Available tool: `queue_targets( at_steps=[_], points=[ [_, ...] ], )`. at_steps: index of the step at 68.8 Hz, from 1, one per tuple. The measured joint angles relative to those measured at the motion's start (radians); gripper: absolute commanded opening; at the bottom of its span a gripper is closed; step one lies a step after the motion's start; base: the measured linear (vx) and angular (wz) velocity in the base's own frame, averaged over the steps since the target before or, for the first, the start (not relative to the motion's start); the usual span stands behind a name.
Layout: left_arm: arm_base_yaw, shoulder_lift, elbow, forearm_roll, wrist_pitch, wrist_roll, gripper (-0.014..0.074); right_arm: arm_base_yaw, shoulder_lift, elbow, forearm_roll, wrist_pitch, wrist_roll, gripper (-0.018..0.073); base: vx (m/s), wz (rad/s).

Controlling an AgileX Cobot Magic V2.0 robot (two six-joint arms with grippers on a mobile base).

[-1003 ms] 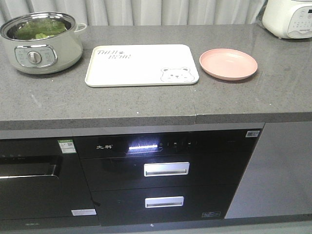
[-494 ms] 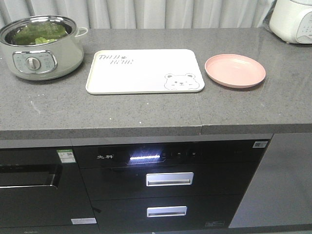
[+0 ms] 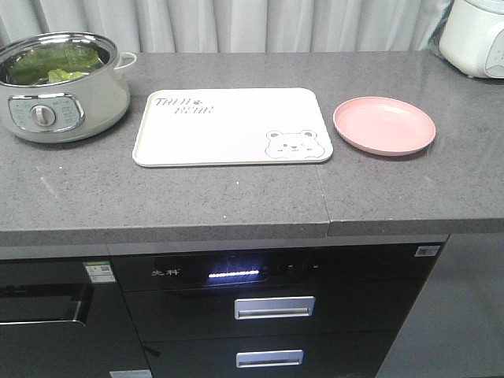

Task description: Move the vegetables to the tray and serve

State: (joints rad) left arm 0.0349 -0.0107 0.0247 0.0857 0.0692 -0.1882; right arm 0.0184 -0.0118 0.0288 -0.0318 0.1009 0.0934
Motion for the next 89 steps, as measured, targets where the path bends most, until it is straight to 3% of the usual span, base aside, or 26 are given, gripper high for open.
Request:
queue_targets(
  at_steps=[89],
  points=[
    [0.0, 0.0, 0.0, 0.0, 0.0, 0.0, -0.0007, 0.0, 0.0, 0.0, 0.0, 0.0, 0.0, -0.0001, 0.07, 0.0]
  ],
)
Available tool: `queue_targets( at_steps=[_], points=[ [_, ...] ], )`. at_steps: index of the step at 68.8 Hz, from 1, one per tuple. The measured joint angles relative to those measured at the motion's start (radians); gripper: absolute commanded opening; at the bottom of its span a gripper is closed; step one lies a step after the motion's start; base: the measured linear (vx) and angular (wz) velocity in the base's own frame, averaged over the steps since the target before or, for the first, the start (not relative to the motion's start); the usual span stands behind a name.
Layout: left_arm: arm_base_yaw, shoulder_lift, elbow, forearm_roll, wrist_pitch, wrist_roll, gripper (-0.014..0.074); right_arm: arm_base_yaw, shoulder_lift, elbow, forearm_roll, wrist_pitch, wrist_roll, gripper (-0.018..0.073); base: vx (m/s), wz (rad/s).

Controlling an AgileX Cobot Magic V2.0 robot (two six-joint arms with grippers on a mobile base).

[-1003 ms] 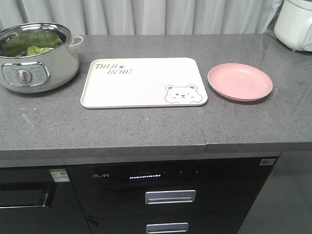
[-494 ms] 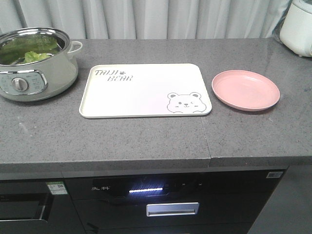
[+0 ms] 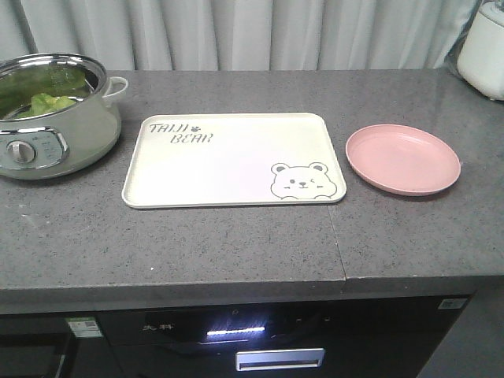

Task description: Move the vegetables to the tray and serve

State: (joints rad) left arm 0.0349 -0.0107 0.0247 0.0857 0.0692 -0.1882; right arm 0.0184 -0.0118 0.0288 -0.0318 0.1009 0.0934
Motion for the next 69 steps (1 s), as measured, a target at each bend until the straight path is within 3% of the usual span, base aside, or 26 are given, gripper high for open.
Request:
queue_targets(
  at_steps=[69],
  points=[
    [0.0, 0.0, 0.0, 0.0, 0.0, 0.0, -0.0007, 0.0, 0.0, 0.0, 0.0, 0.0, 0.0, -0.0001, 0.06, -0.02]
  ],
)
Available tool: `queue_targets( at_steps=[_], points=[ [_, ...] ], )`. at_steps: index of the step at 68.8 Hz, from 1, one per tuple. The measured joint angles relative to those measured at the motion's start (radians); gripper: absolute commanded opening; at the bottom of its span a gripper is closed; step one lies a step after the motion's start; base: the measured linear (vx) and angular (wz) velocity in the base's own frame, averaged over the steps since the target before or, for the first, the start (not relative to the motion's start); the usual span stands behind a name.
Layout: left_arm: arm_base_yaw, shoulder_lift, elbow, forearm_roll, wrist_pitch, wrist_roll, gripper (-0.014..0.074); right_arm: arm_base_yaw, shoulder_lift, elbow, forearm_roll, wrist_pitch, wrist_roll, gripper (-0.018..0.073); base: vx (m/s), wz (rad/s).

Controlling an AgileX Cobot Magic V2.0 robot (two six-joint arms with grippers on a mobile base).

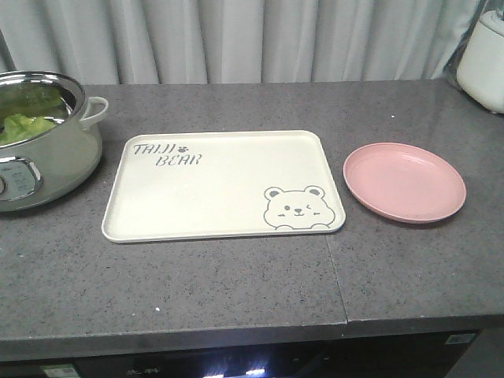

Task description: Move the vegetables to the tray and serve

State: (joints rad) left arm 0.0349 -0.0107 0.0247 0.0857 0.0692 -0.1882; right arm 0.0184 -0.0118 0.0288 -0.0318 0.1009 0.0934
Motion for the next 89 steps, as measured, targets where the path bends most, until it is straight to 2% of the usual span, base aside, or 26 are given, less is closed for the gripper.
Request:
queue_targets(
  at_steps=[89],
  points=[
    [0.0, 0.0, 0.0, 0.0, 0.0, 0.0, -0.0007, 0.0, 0.0, 0.0, 0.0, 0.0, 0.0, -0.0001, 0.02, 0.01]
  ],
)
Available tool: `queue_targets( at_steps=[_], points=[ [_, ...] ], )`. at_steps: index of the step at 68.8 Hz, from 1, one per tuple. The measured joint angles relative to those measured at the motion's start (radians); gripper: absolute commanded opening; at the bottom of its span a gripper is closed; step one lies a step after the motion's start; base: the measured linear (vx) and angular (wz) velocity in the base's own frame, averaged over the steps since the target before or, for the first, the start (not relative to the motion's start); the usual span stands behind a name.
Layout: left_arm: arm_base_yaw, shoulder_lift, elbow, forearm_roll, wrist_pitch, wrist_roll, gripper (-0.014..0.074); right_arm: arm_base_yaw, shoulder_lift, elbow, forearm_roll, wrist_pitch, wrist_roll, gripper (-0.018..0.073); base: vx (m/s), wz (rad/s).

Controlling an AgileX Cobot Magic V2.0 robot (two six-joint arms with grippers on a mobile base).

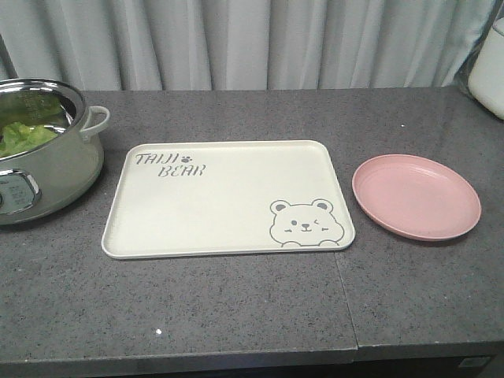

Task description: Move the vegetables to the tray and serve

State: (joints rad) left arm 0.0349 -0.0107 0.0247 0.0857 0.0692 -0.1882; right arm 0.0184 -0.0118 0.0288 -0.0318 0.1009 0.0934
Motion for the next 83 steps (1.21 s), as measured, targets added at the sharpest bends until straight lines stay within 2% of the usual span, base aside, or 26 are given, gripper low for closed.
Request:
queue_targets(
  at_steps=[83],
  points=[
    [0.0, 0.0, 0.0, 0.0, 0.0, 0.0, -0.0007, 0.0, 0.0, 0.0, 0.0, 0.0, 0.0, -0.0001, 0.0, 0.01]
  ],
)
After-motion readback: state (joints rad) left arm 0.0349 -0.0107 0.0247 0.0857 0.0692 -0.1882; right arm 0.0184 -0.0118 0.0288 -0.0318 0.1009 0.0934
